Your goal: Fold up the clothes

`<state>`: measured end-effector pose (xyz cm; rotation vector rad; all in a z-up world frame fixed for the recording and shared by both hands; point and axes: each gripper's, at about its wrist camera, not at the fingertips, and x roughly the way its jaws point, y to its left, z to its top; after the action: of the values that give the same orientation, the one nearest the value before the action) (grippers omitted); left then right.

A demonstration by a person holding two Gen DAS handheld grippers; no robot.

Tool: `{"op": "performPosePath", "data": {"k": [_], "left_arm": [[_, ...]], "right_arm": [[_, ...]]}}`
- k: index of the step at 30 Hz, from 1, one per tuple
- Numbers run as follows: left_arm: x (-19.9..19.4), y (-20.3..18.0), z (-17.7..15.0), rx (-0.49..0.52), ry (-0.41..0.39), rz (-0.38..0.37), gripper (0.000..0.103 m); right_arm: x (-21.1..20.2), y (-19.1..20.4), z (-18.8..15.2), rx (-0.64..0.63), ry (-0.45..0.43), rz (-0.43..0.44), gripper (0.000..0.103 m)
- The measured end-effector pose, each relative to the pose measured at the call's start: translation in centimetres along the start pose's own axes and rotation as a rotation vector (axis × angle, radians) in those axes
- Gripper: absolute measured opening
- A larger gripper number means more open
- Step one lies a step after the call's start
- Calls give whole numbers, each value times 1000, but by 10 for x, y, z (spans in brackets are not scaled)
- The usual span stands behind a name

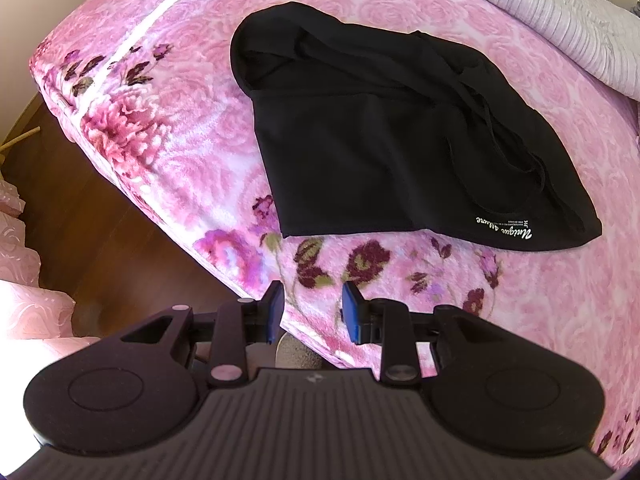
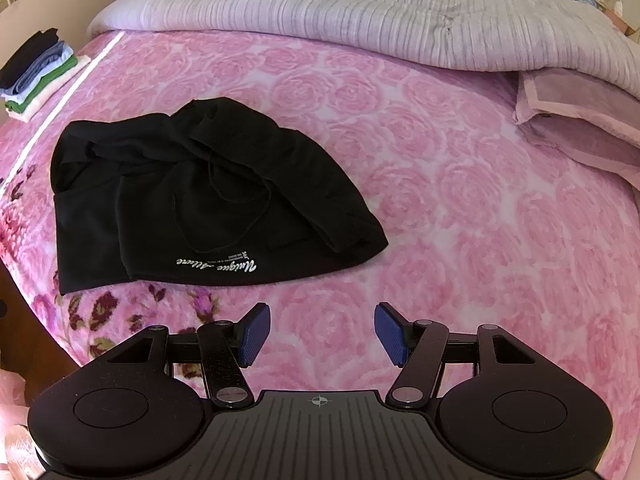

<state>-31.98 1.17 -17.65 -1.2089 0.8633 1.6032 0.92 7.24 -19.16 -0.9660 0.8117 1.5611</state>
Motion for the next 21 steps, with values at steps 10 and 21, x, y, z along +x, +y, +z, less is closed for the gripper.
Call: {"op": "performPosePath", "data": {"k": [10, 21], "left_arm": [[56, 33, -10, -310, 2, -175, 32], [145, 70, -24, -834, -20, -309, 34]], "right_arm": [[56, -17, -3, -99, -11, -50, 62], [152, -26, -23, -458, -102, -168, 62]]}}
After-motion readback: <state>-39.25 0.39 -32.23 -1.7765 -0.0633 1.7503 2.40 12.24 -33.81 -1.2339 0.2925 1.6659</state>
